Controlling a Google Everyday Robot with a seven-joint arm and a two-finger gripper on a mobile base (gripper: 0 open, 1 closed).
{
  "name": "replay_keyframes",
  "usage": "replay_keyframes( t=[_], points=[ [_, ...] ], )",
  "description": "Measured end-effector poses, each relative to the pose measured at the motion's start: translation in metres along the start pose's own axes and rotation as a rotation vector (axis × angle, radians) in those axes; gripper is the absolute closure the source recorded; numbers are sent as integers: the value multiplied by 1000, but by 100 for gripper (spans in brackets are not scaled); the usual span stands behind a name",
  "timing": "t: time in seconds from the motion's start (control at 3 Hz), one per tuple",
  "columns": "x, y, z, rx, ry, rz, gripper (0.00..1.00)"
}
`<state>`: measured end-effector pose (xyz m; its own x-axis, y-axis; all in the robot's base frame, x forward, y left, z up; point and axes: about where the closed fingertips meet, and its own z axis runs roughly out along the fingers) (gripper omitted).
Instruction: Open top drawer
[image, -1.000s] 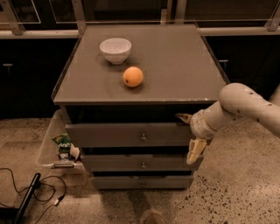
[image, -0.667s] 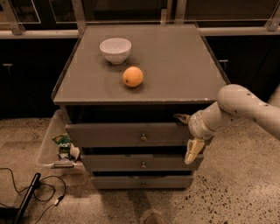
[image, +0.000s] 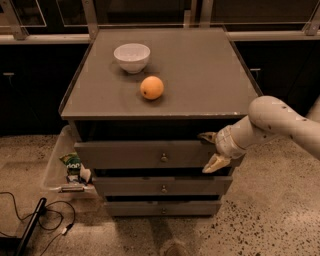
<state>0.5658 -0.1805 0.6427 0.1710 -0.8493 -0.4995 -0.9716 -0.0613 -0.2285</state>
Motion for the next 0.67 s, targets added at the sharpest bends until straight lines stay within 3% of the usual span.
replay_keyframes(
  t=[0.67],
  points=[
    [0,0,0,0,0,0,88]
  ],
)
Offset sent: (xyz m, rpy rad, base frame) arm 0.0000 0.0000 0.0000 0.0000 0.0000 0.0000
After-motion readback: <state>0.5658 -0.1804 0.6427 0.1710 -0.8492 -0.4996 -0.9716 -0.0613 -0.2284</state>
